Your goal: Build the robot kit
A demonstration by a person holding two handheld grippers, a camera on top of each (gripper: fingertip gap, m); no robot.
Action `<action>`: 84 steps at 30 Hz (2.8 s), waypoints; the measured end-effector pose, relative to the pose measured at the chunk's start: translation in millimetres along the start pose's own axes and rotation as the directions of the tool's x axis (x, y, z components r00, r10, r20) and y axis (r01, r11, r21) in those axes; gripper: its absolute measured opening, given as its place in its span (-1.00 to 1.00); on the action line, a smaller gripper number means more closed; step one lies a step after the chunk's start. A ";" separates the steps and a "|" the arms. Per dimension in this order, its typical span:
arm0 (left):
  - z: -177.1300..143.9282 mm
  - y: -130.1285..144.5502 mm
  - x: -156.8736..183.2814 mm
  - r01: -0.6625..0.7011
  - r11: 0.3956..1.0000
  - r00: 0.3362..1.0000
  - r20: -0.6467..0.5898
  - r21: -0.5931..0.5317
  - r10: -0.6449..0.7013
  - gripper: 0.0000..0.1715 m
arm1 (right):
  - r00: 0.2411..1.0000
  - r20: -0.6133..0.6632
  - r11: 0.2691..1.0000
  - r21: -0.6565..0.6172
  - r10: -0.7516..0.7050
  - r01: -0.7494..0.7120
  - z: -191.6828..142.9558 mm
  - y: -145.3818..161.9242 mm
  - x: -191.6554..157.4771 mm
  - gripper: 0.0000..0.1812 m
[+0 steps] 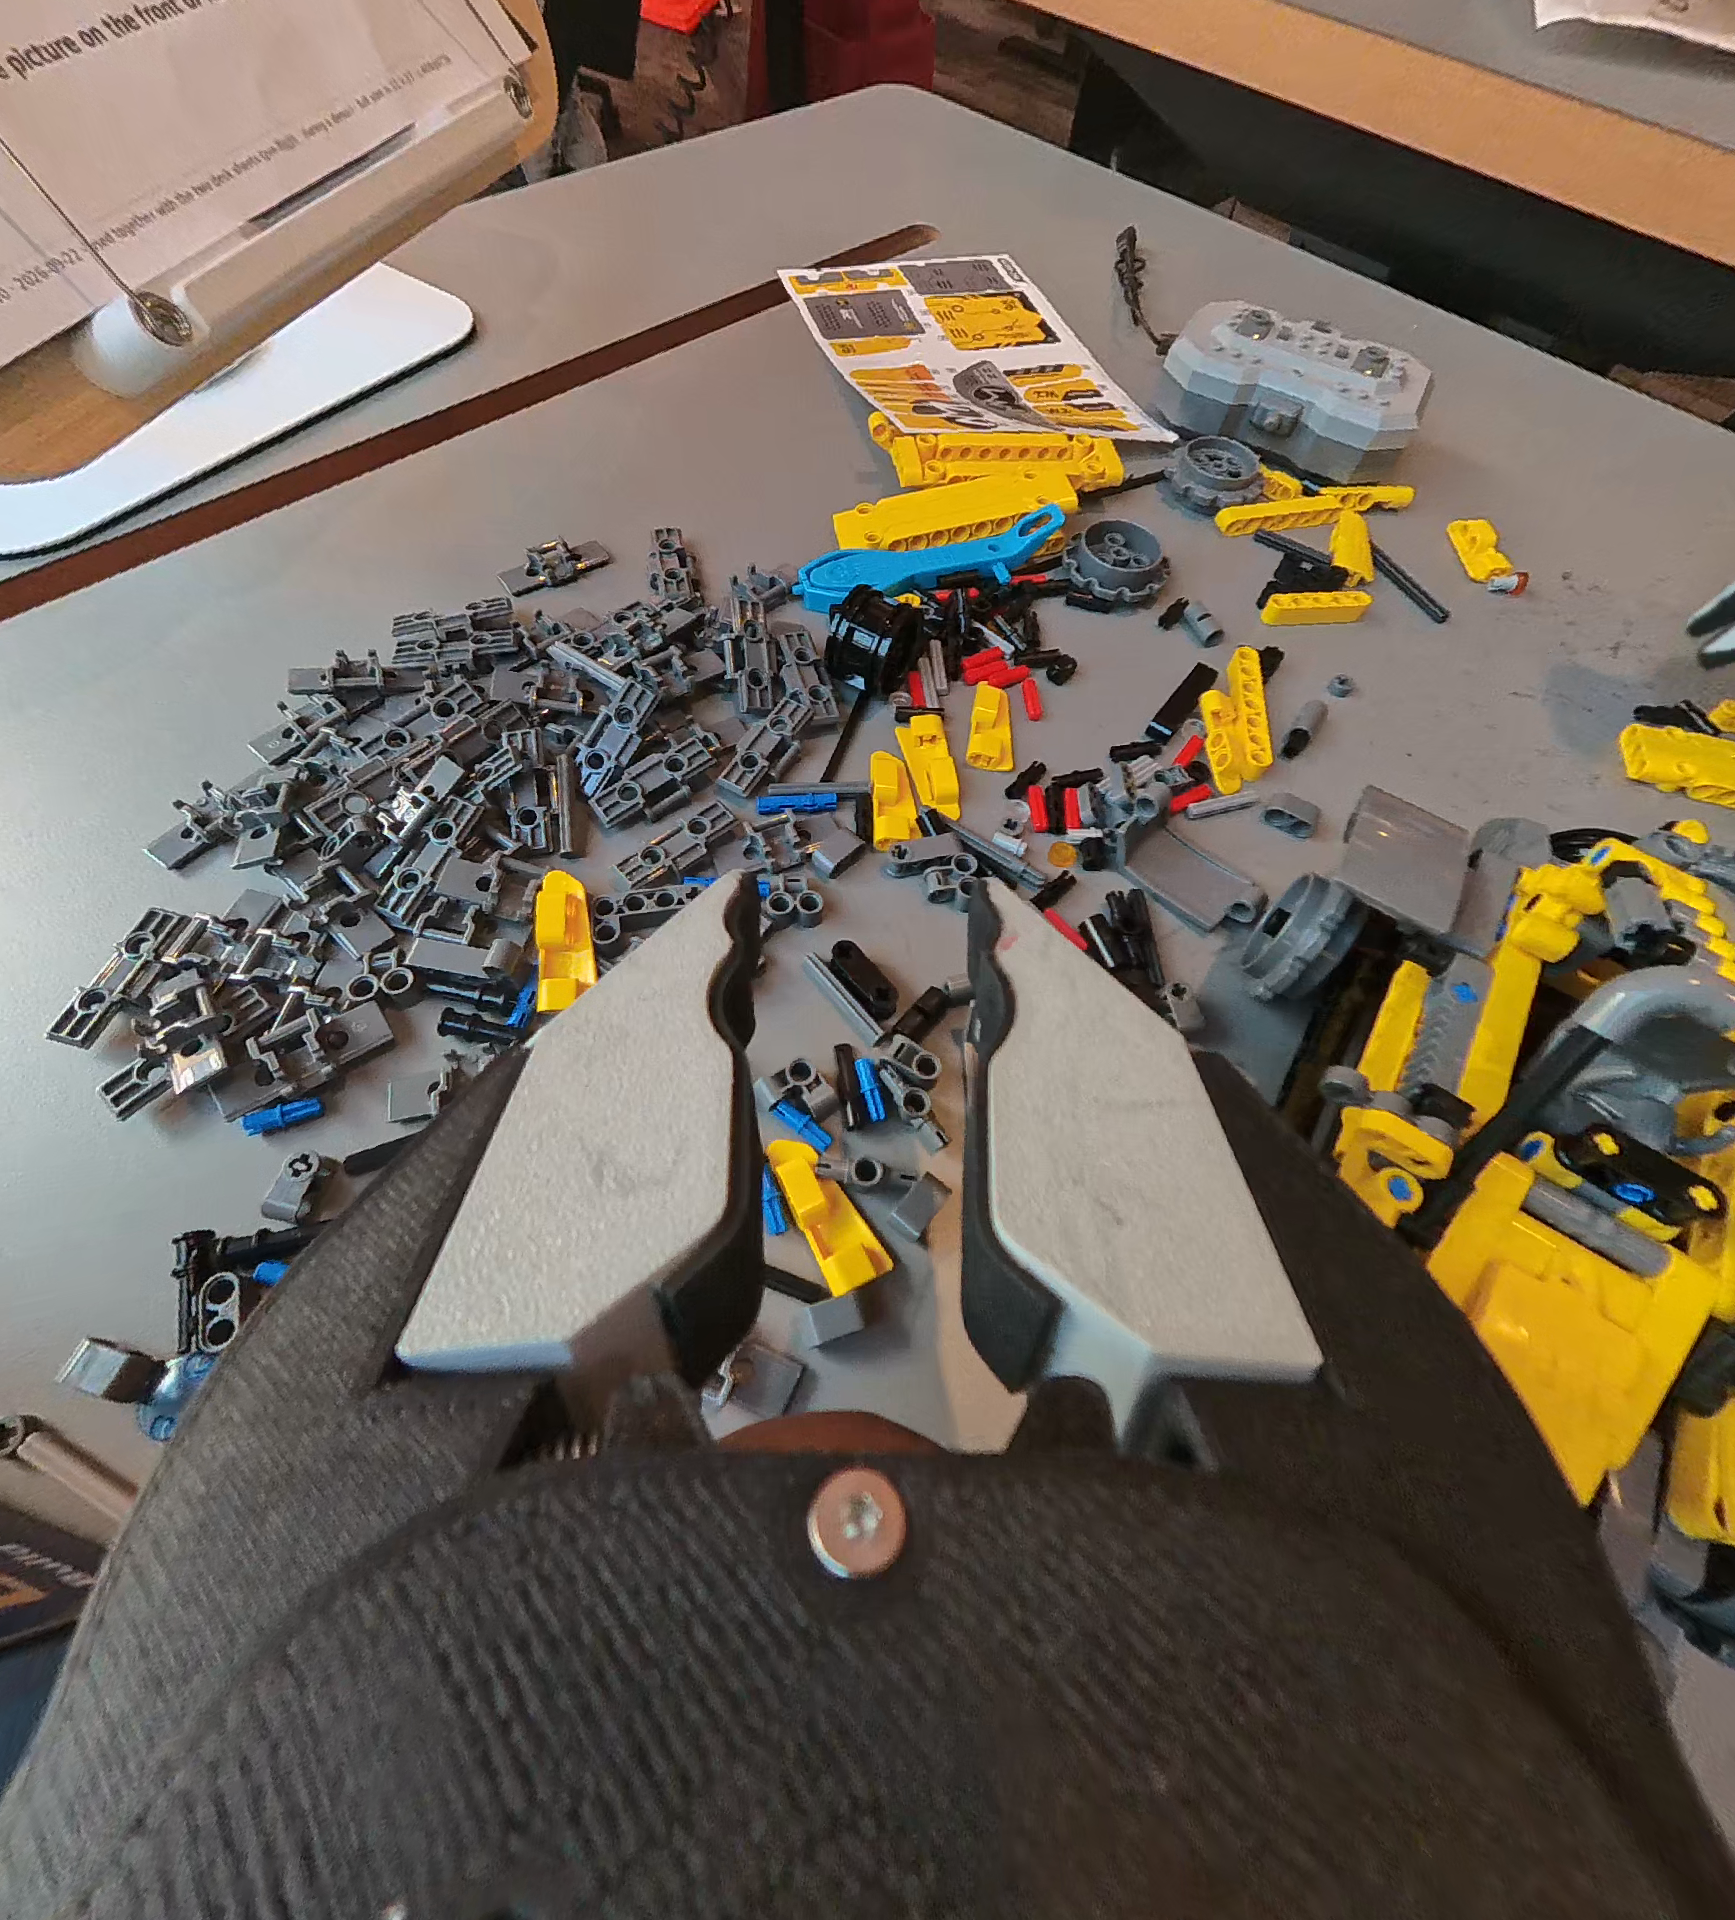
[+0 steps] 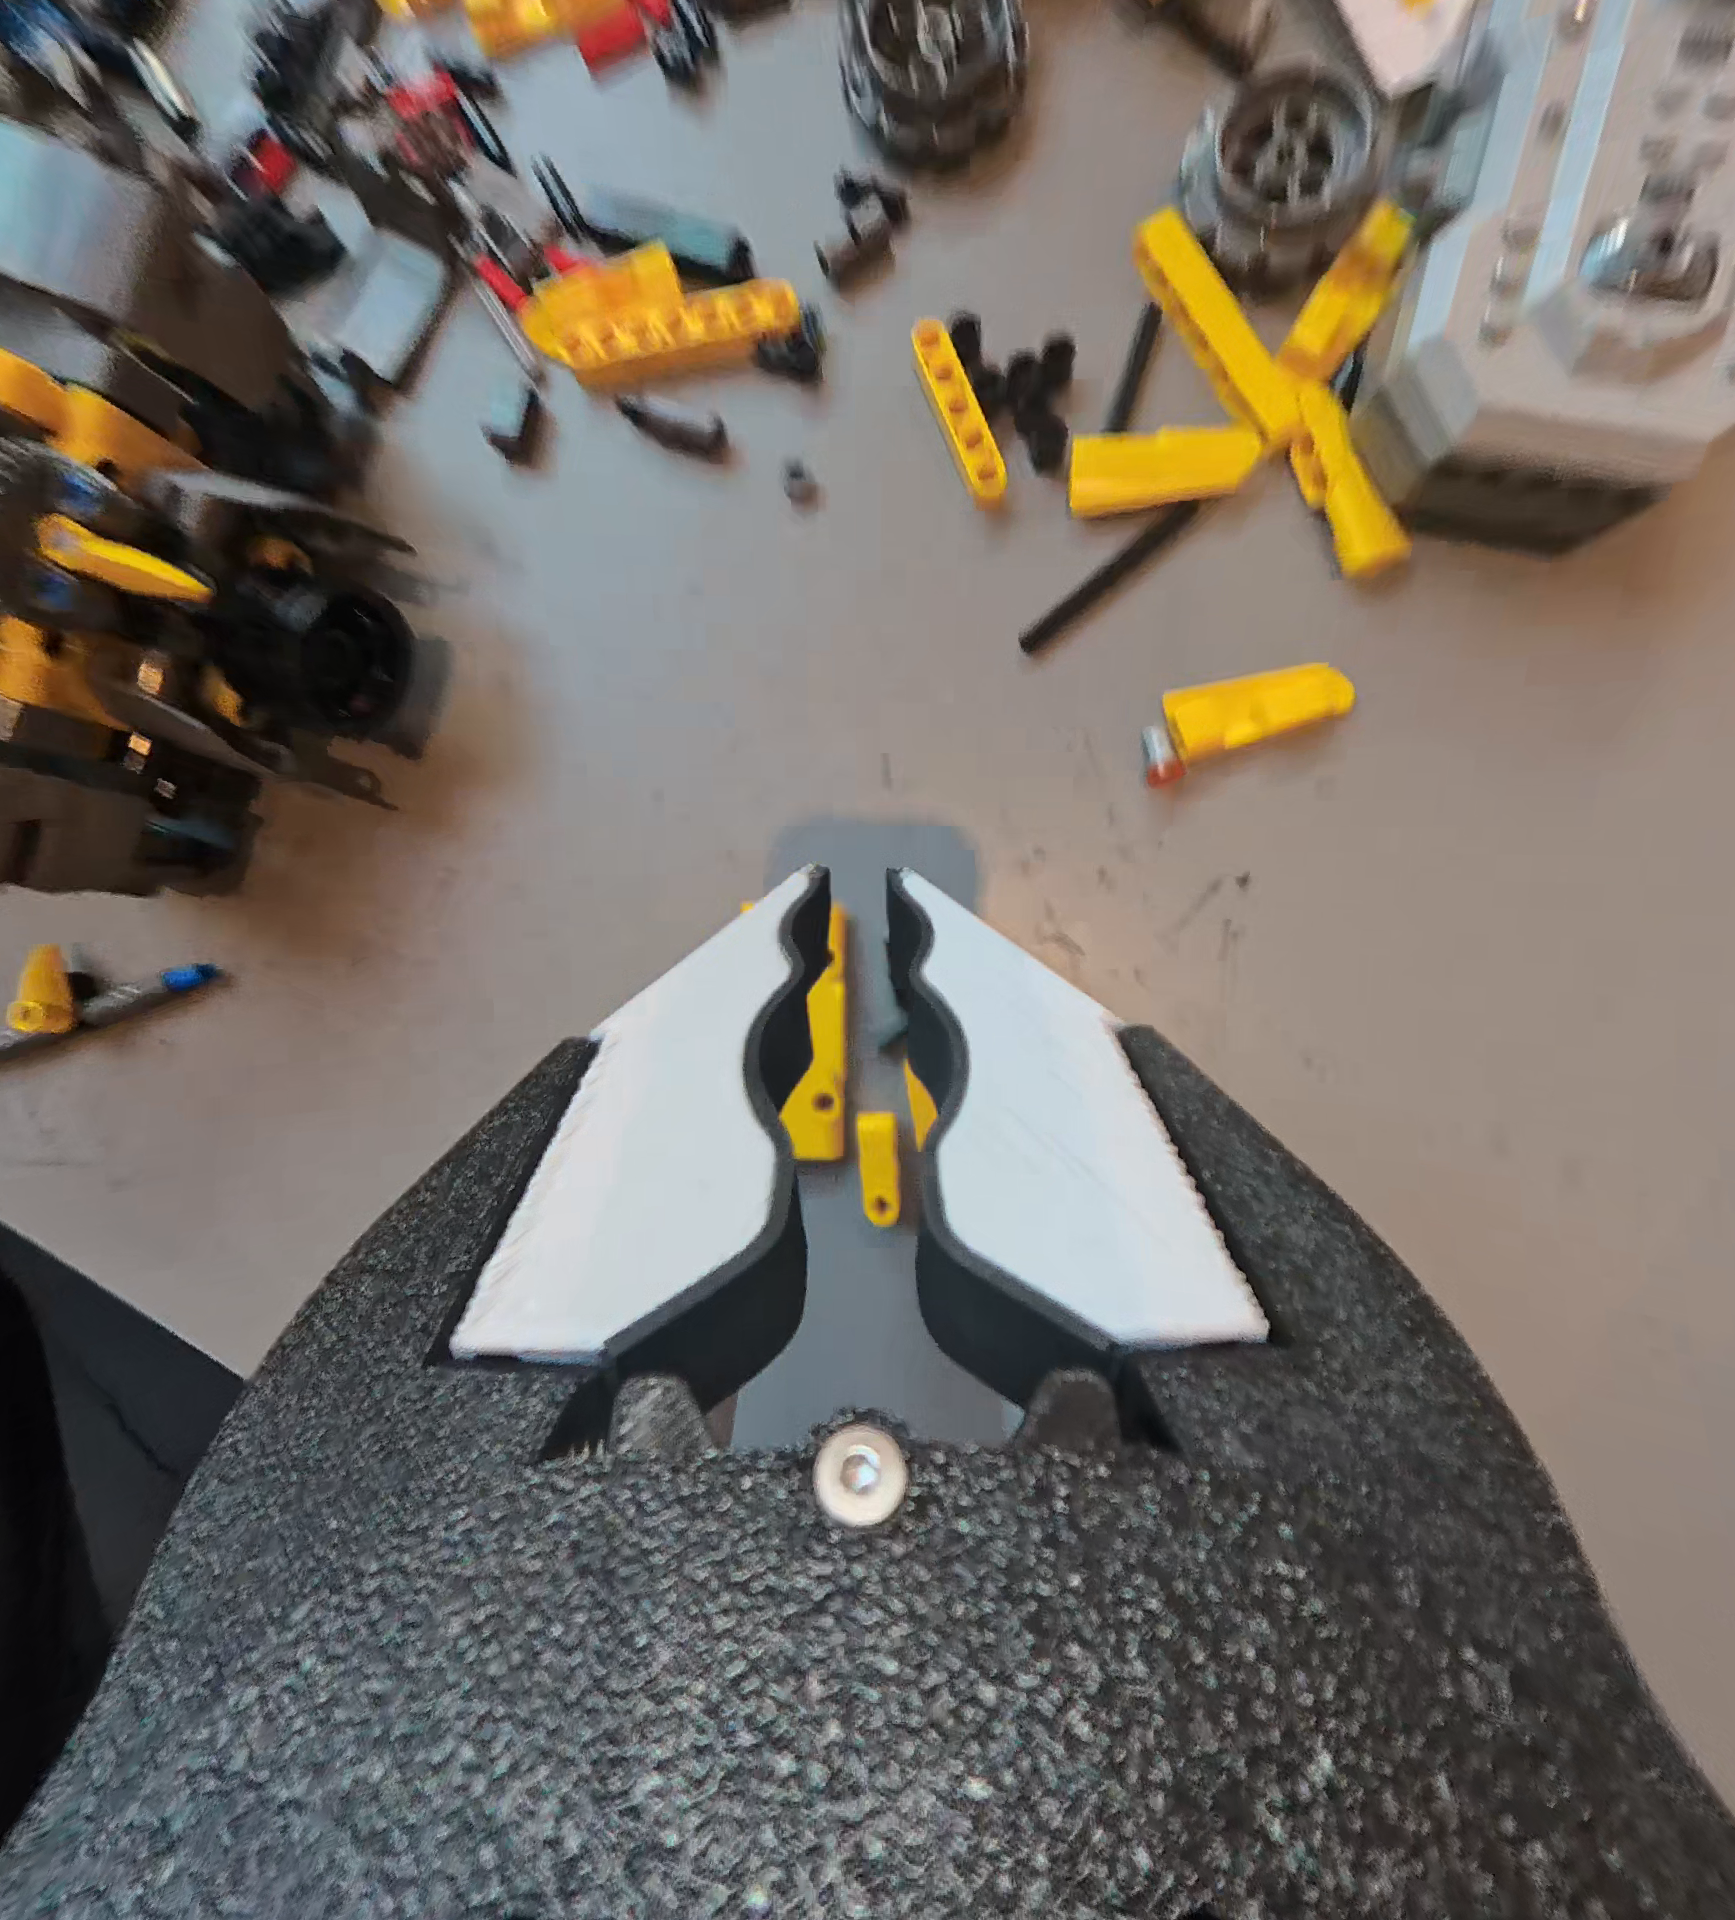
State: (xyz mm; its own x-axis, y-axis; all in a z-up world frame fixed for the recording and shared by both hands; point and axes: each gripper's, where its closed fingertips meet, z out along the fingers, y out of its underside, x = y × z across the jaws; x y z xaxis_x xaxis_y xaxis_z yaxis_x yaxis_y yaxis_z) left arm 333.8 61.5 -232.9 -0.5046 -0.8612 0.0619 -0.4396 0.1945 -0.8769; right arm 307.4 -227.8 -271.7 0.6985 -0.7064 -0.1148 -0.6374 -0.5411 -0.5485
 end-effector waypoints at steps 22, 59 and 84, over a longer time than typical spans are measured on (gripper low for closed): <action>-0.8 3.5 -5.4 -0.024 1.000 0.999 0.037 -0.021 0.025 -0.58 | 0.984 -0.009 0.968 0.180 -0.176 0.174 66.5 -120.0 1.5 -0.87; 11.9 13.9 -2.4 -0.019 0.998 0.999 0.038 -0.060 0.021 -0.61 | 0.972 -0.064 0.925 0.296 -0.228 0.236 94.1 -143.3 -11.3 -0.89; 0.6 -1.1 10.8 -0.023 1.000 1.000 -0.007 -0.012 0.023 -0.59 | 0.974 -0.009 0.970 0.089 -0.227 0.227 144.8 -161.9 -28.7 -0.88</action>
State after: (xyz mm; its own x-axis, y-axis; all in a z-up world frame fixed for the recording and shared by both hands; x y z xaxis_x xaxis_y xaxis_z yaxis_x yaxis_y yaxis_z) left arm 329.2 51.7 -231.5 -0.5198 -0.8531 0.0447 -0.4366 0.2203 -0.8722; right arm 437.6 -53.8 -299.5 0.8221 -0.5690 0.0205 -0.4304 -0.6448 -0.6317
